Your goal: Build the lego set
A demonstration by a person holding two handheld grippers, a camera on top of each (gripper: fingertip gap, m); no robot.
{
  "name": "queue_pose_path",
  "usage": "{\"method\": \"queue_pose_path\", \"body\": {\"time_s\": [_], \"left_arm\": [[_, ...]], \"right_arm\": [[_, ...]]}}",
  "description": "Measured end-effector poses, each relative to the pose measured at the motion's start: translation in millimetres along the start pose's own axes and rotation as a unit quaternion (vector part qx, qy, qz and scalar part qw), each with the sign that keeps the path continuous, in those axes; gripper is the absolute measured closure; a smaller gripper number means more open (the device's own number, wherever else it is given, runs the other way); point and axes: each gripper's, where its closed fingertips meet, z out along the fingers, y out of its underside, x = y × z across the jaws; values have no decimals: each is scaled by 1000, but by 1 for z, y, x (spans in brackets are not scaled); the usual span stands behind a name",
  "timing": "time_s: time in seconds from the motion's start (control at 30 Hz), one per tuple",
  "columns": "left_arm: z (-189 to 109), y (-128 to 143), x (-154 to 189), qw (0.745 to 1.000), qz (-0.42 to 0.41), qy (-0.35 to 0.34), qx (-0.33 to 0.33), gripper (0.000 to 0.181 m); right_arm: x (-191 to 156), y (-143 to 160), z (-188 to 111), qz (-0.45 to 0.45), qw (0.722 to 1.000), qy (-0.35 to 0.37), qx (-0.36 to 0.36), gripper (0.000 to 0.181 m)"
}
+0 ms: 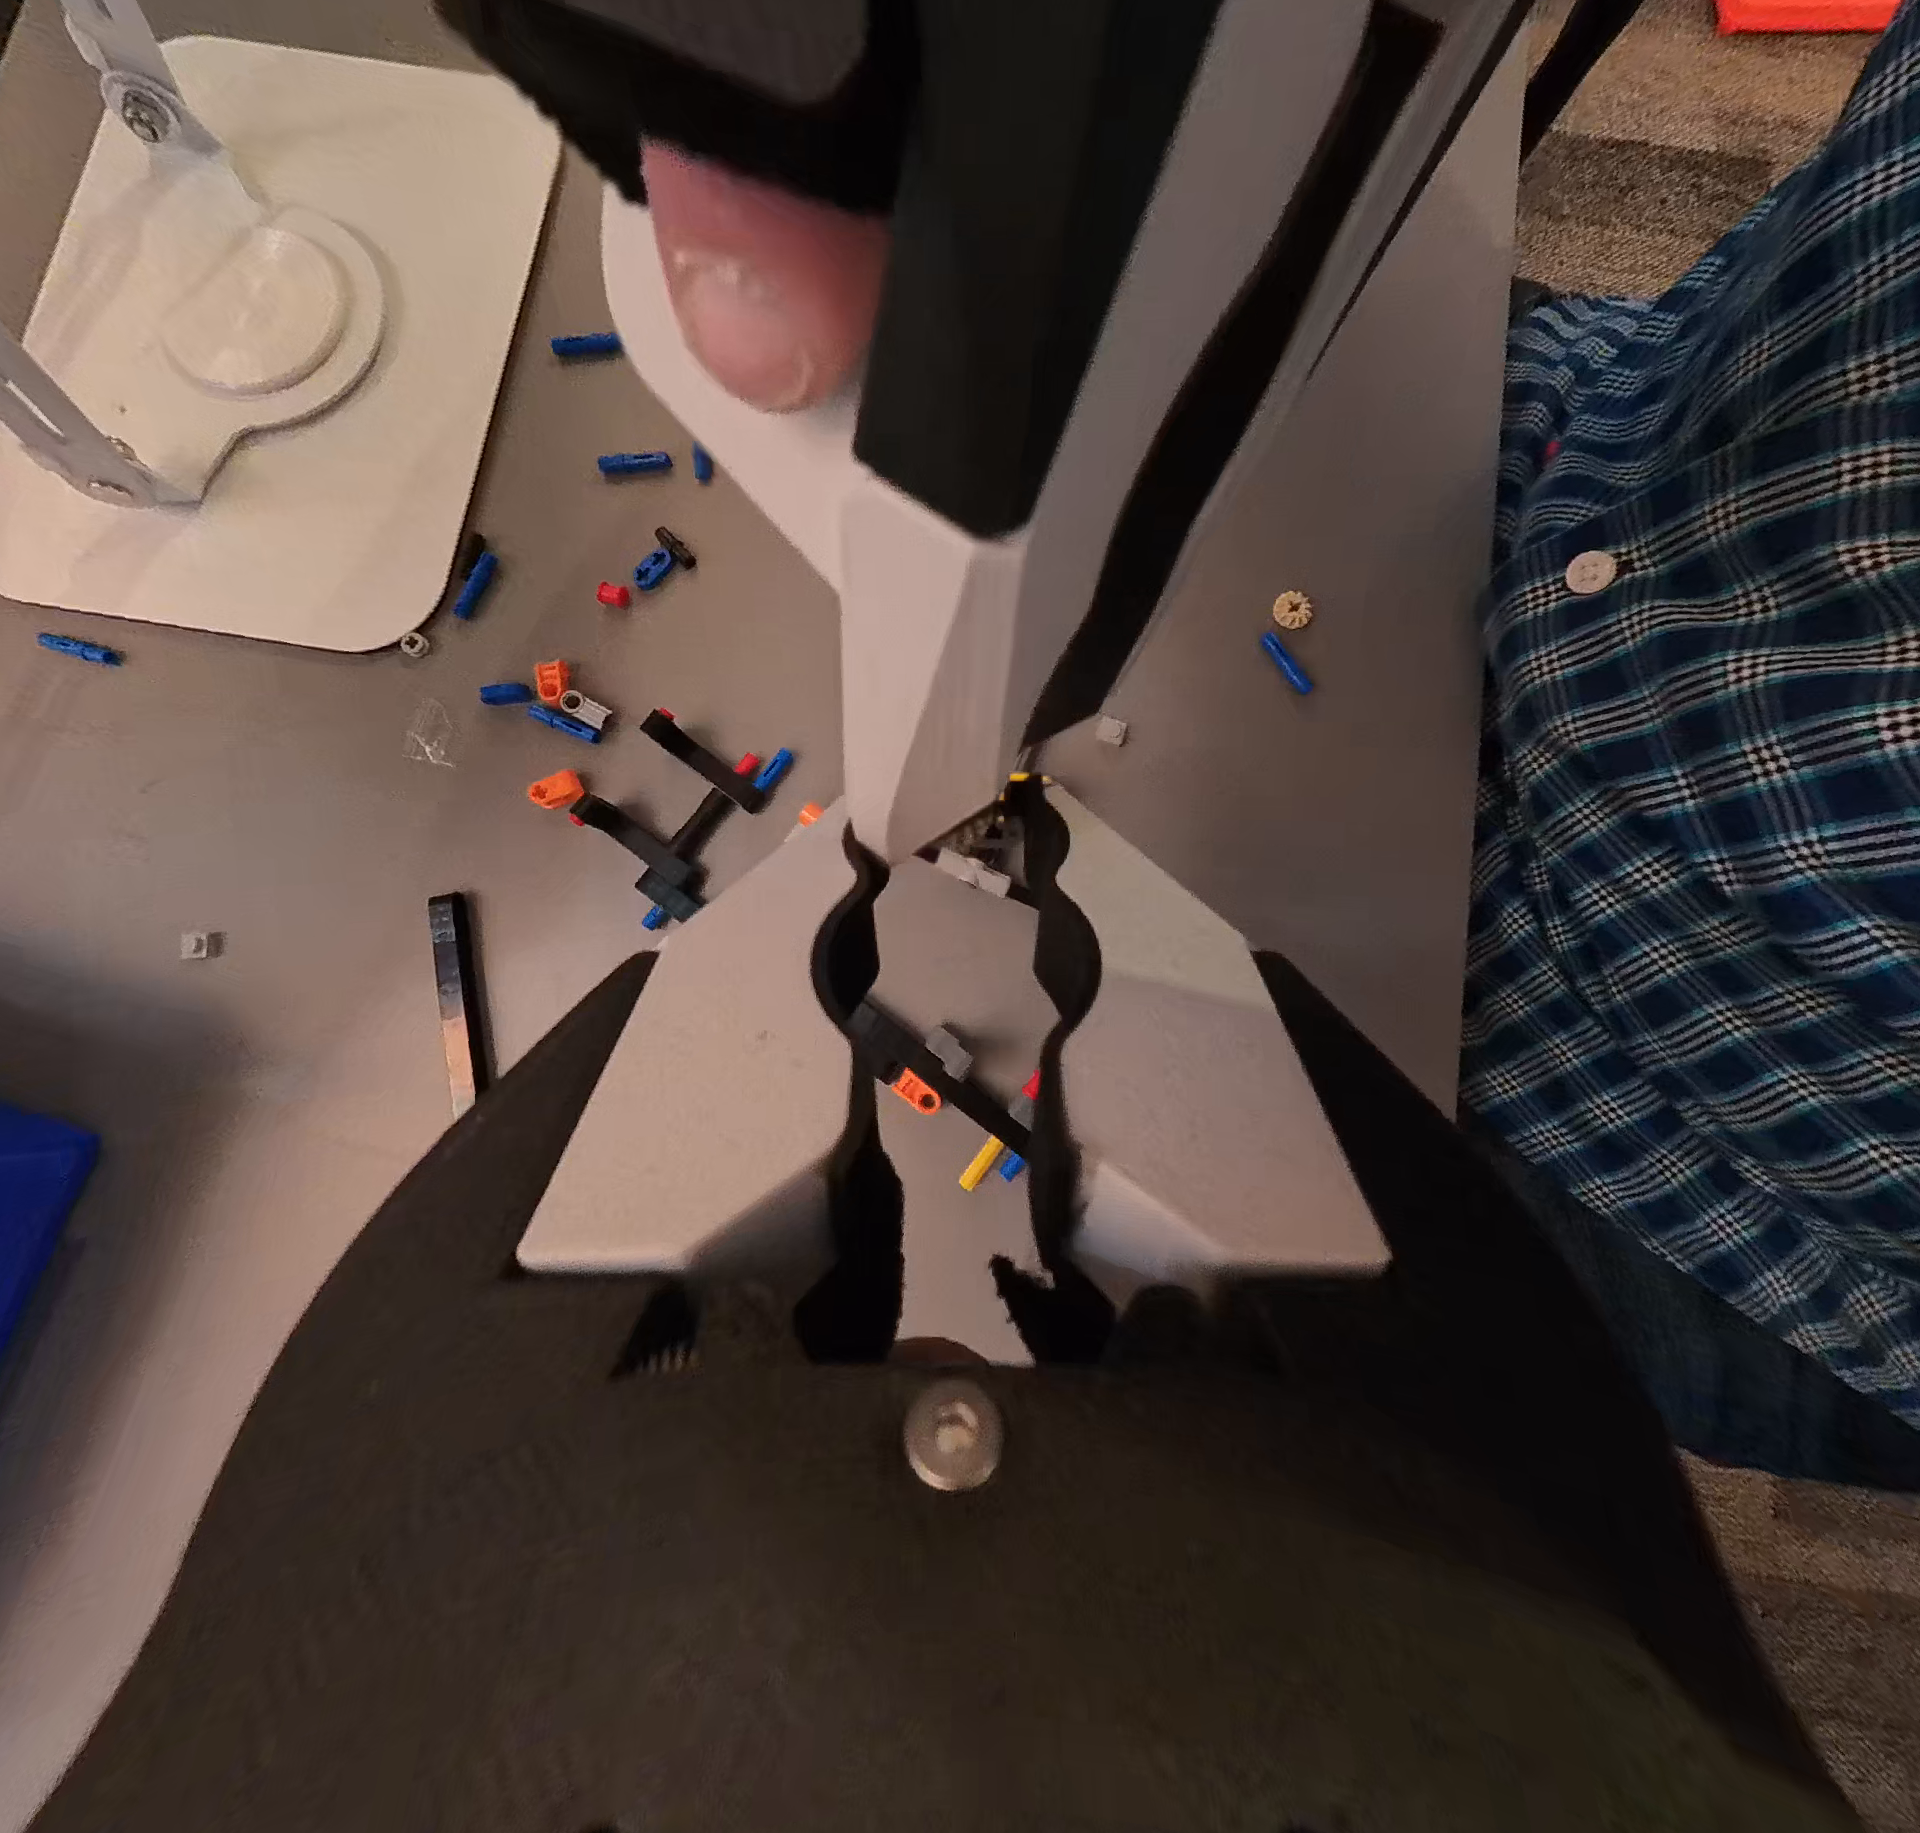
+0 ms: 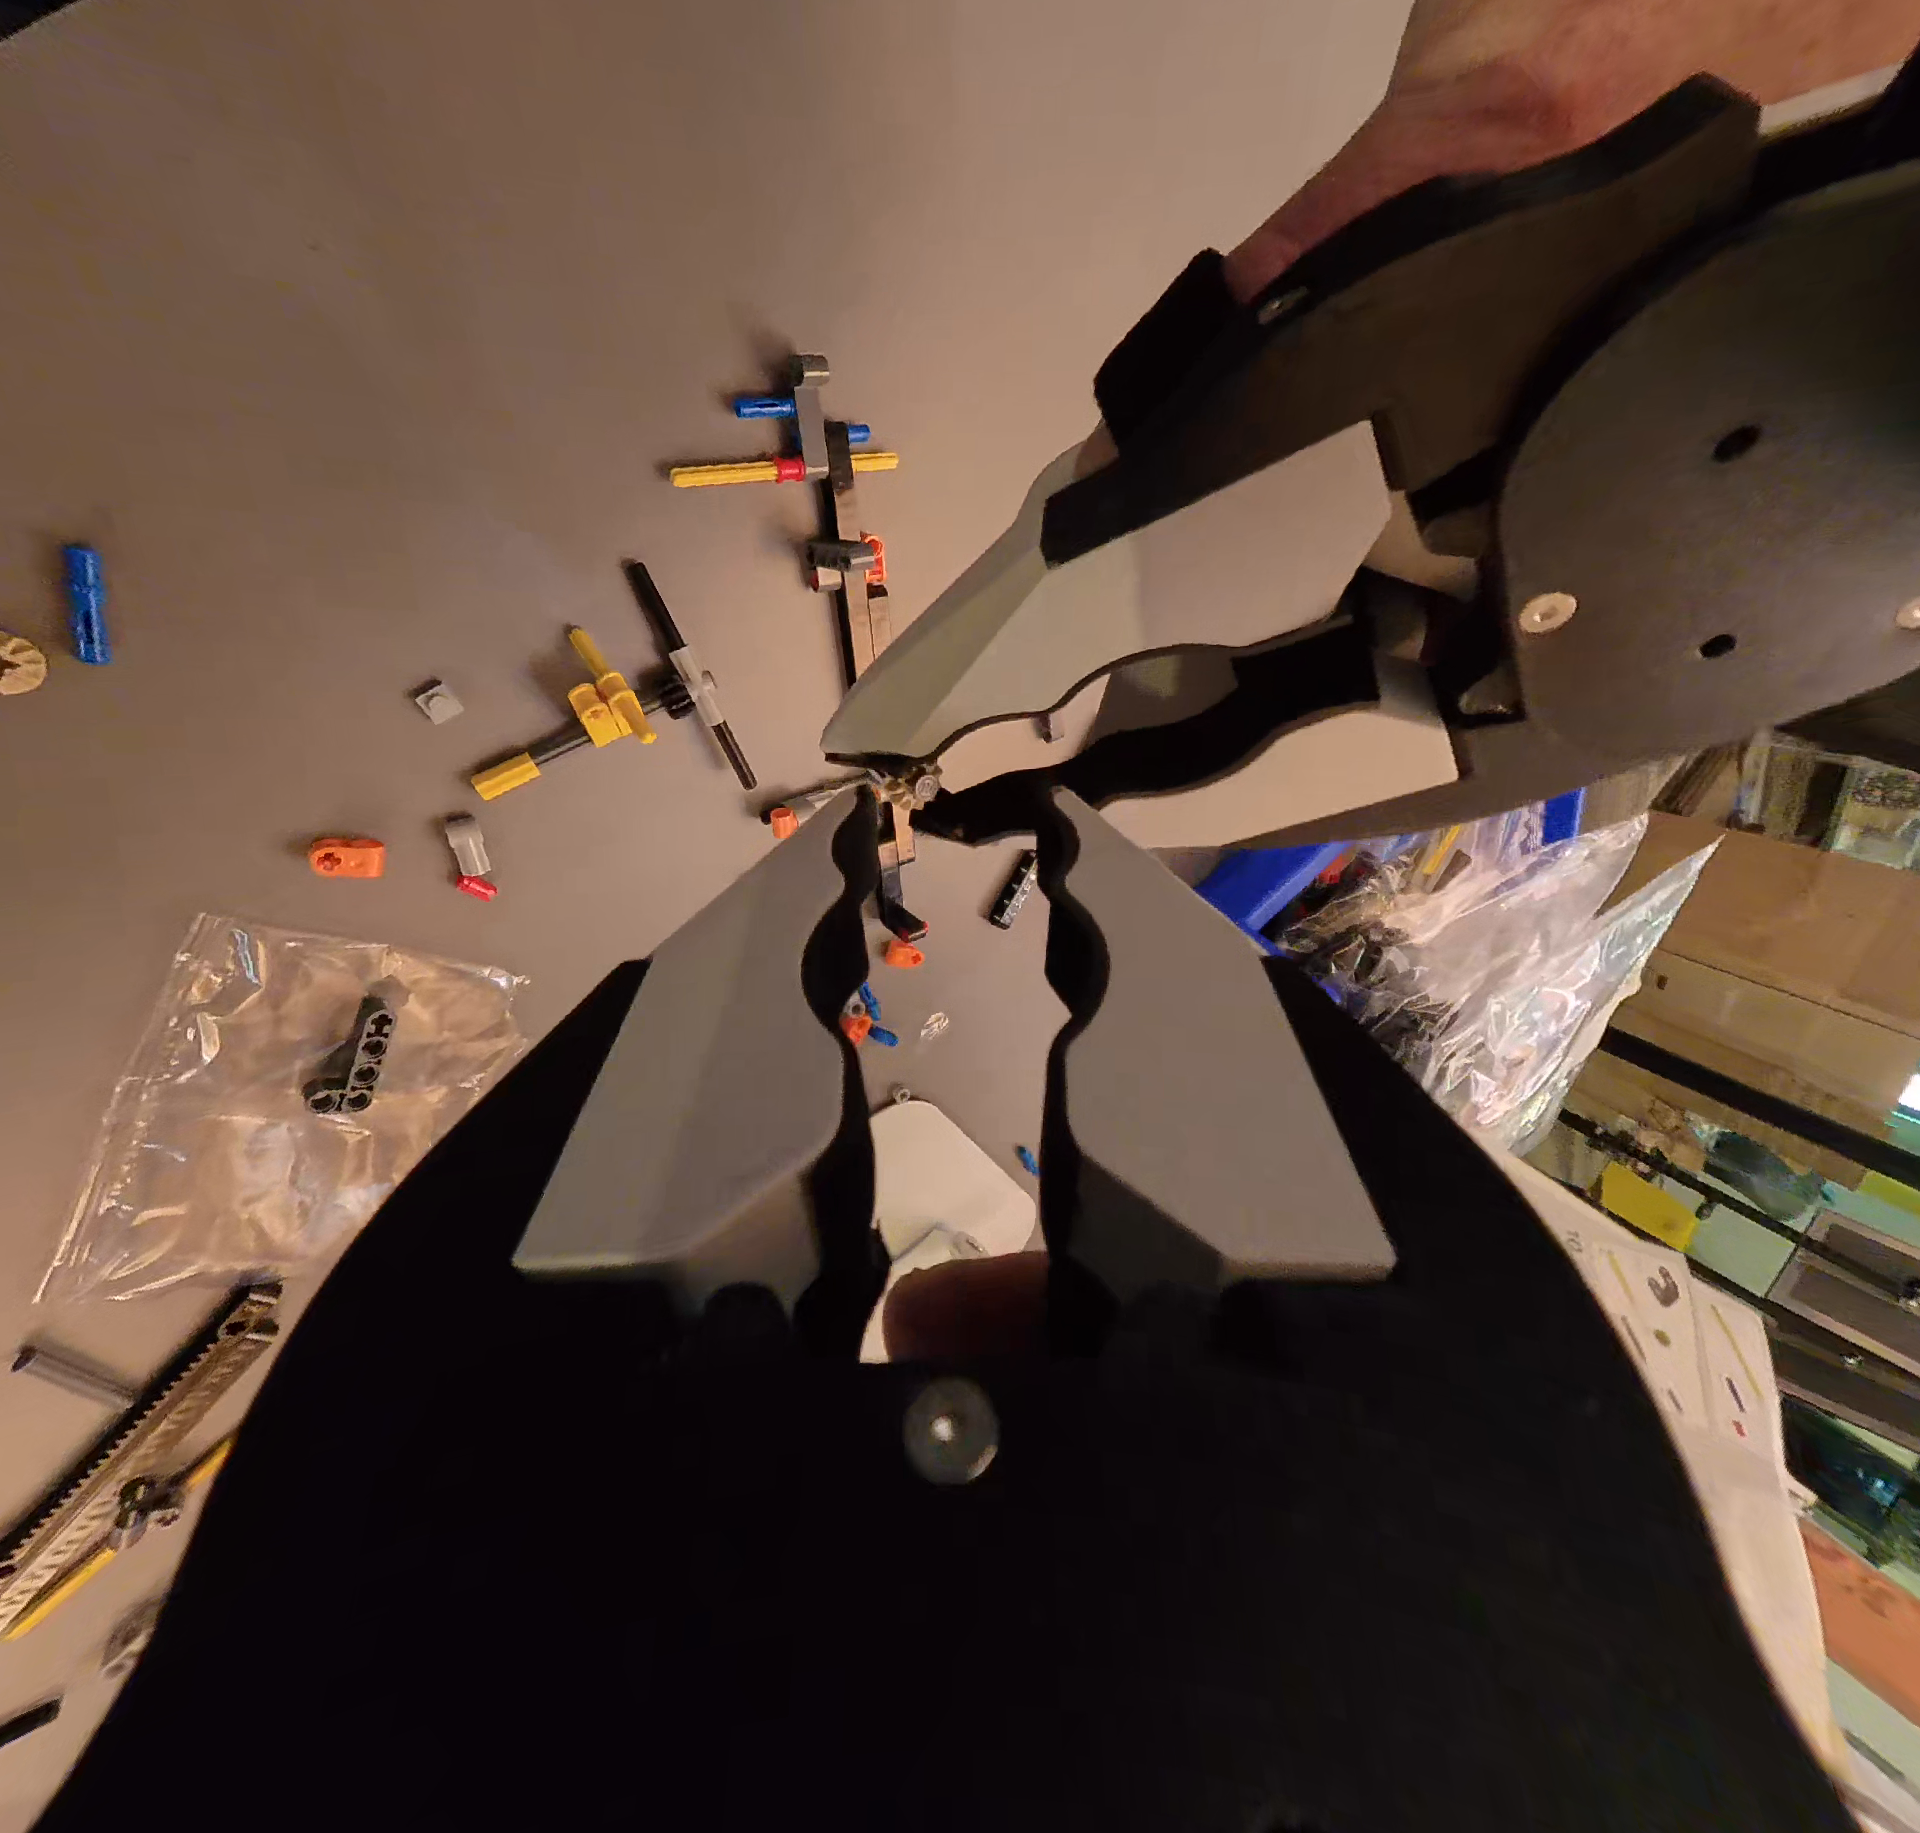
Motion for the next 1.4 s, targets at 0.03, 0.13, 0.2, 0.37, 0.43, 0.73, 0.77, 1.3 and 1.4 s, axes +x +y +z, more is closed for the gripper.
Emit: {"method": "queue_pose_path", "body": {"time_s": [0.03,0.13,0.2,0.37,0.43,0.73,0.77,1.3,1.4], "left_arm": [[0,0,-1,1000,-1,0,1,158],[0,2,-1,1000,-2,1,-2,158],[-3,-2,-1,1000,-16,10,14,158],[-20,-24,-3,990,-68,54,111,158],[-30,-33,-4,981,-80,74,158,158],[-55,-67,-1,950,-80,90,289,158],[-55,-69,0,948,-81,88,295,158],[-53,-83,4,924,-109,54,362,159],[-55,-84,4,920,-113,50,372,159]], "right_arm": [[1,1,-1,6,1000,1,2,152],[7,10,-9,34,999,20,-6,145],[11,15,-18,69,997,31,8,141],[14,20,-38,183,979,67,63,135],[11,18,-44,247,962,66,97,134],[6,15,-53,472,849,70,228,146],[9,16,-56,471,847,92,229,149],[12,7,-58,507,818,118,244,179],[14,7,-60,510,815,120,249,180]]}}
